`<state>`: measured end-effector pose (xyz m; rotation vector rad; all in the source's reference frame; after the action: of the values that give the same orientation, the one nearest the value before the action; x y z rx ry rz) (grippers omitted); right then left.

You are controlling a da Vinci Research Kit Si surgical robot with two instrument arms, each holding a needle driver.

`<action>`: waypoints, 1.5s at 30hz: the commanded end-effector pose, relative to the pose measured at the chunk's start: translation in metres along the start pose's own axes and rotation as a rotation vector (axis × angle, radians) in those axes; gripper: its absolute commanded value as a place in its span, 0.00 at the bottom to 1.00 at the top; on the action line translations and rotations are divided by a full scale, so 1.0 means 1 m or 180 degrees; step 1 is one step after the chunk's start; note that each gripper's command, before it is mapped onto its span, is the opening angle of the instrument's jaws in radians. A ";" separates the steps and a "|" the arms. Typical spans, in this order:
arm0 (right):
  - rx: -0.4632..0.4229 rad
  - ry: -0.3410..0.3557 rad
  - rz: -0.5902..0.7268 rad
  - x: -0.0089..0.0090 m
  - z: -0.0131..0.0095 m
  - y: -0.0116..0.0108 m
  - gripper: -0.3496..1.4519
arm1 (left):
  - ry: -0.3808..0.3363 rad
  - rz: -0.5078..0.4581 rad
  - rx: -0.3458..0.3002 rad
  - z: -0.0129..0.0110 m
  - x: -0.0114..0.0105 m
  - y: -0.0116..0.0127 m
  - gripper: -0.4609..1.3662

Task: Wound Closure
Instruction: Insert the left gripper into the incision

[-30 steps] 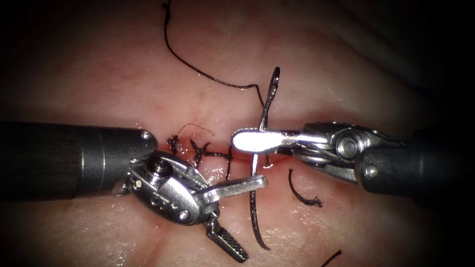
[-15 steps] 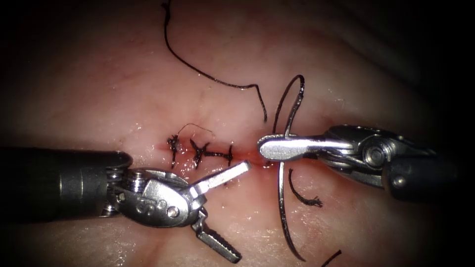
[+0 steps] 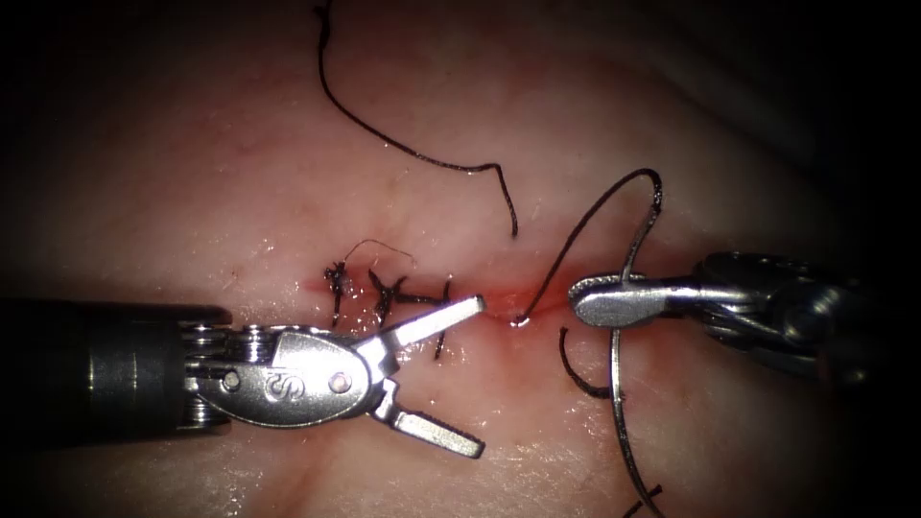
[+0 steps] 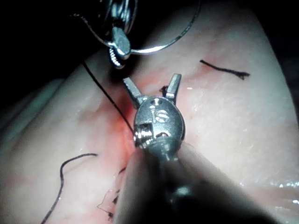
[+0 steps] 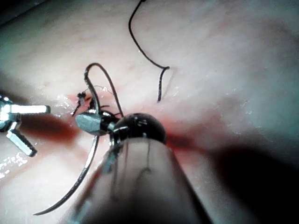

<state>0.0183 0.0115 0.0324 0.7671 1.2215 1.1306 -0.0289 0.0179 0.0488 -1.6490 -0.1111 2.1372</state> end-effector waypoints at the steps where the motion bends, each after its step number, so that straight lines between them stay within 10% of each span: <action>1: -0.0025 -0.0017 -0.0071 0.0001 -0.0002 0.0000 0.00 | -0.0066 -0.0031 0.0017 0.0001 0.0002 0.0000 0.36; 6: -0.0206 -0.0012 -0.0328 0.0006 -0.0010 0.0002 0.00 | -0.0188 -0.0170 0.0127 0.0004 0.0002 -0.0006 0.06; 45: -0.0573 0.0122 -0.1508 0.0016 -0.0014 -0.0020 0.00 | -0.1425 -0.0452 -0.0083 0.0072 -0.0122 -0.0055 0.06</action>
<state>0.0174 0.0123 0.0296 0.3023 1.2343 0.8447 -0.0316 0.0195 0.0639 -1.1026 -0.3691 2.3574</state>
